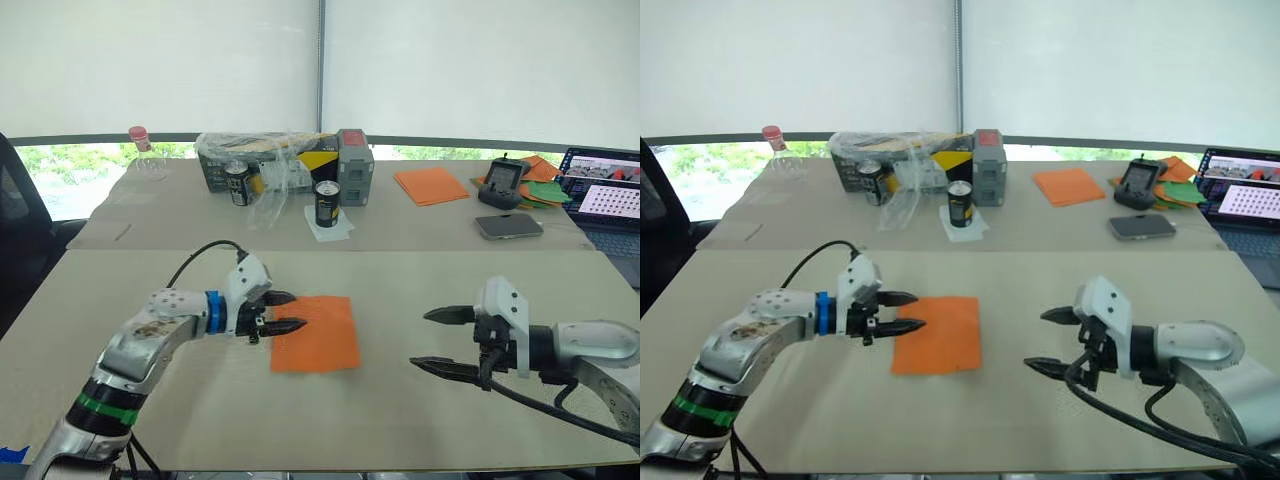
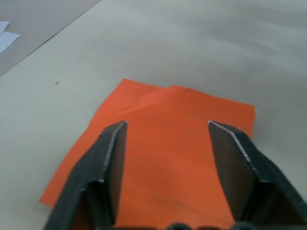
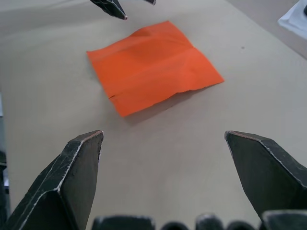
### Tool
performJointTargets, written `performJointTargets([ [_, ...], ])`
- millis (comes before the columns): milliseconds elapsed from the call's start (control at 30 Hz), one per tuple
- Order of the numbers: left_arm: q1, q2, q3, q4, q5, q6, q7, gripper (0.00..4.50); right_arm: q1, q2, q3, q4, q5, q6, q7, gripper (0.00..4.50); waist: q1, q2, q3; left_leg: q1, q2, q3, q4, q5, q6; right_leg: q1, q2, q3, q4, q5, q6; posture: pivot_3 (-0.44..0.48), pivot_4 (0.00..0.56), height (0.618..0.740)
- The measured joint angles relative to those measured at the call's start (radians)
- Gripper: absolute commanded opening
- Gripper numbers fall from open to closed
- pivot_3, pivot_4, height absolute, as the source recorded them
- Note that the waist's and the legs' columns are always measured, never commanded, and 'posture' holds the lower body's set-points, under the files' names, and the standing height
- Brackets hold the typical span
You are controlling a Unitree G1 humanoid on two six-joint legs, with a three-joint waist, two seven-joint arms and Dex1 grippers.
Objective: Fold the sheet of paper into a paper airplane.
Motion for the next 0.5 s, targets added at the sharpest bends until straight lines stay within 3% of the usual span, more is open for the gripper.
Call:
performJointTargets([
  [167, -0.019, -0.036, -0.078, 0.066, 0.076, -0.033, -0.003, 0.02, -0.019, 0.000, 0.043, -0.033, -0.016, 0.007, -0.047, 4.50, -0.001, 0.000, 0.000, 0.000, 0.000, 0.000, 0.000, 0.000, 0.000, 0.000, 0.000, 0.000, 0.000, 0.000, 0.000, 0.000, 0.150, 0.740],
  [500, 0.034, -0.044, -0.115, 0.099, 0.151, -0.061, 0.006, 0.02, -0.155, 0.063, 0.190, 0.054, -0.097, 0.009, -0.116, 4.50, -0.010, 0.000, 0.000, -0.001, 0.000, 0.000, 0.000, 0.000, 0.000, -0.001, 0.000, 0.000, 0.000, 0.000, 0.000, 0.000, 0.150, 0.740],
])
